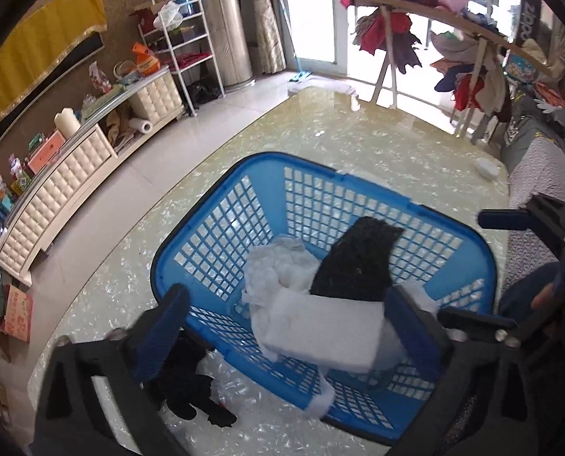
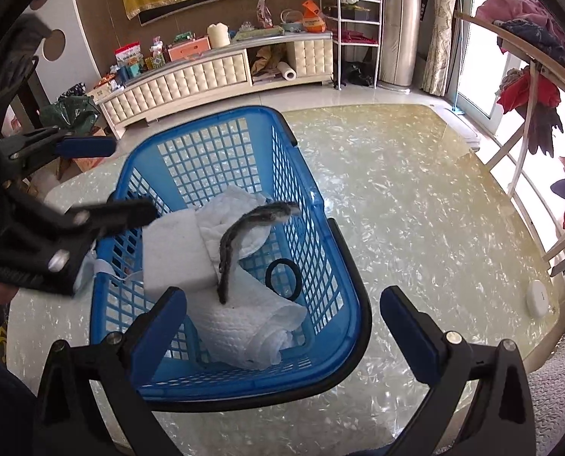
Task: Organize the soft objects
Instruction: 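Withdraw both tools from the basket back over the table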
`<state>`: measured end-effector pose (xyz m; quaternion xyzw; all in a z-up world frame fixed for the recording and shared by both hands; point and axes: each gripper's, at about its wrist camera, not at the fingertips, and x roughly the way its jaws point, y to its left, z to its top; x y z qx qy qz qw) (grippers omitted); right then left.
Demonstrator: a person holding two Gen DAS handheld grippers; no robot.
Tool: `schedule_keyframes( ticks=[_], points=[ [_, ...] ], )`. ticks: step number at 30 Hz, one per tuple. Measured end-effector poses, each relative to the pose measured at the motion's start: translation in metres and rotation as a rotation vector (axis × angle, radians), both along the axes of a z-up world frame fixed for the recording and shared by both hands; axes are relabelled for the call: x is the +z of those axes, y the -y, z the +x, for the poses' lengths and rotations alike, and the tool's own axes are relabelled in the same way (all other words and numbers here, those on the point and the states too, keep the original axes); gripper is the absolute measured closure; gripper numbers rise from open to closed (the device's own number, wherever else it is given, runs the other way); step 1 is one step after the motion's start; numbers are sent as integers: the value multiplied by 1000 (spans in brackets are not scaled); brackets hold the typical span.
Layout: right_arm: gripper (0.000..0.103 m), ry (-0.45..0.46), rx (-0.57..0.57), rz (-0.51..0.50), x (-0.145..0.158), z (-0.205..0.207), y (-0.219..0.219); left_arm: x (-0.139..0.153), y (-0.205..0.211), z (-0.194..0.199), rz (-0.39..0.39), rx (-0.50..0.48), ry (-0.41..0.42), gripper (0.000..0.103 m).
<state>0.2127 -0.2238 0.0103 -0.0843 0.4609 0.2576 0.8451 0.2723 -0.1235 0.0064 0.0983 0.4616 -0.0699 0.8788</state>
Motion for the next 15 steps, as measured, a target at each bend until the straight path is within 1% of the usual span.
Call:
schedule_keyframes(
  ticks=[5,8,11,15],
  points=[
    [1,-12,8,20,3,0,1,11,0,-22,-42,-28,54,0],
    [1,4,5,21,8,-2,2,15,0,-32,-22,-34,73,0],
    [1,19,3,-6,11,-11,2,17,-1,-48,9,-57,93,0],
    [1,25,7,-18,17,-22,4,18,-6,-69,-3,-99,97,0]
  ],
)
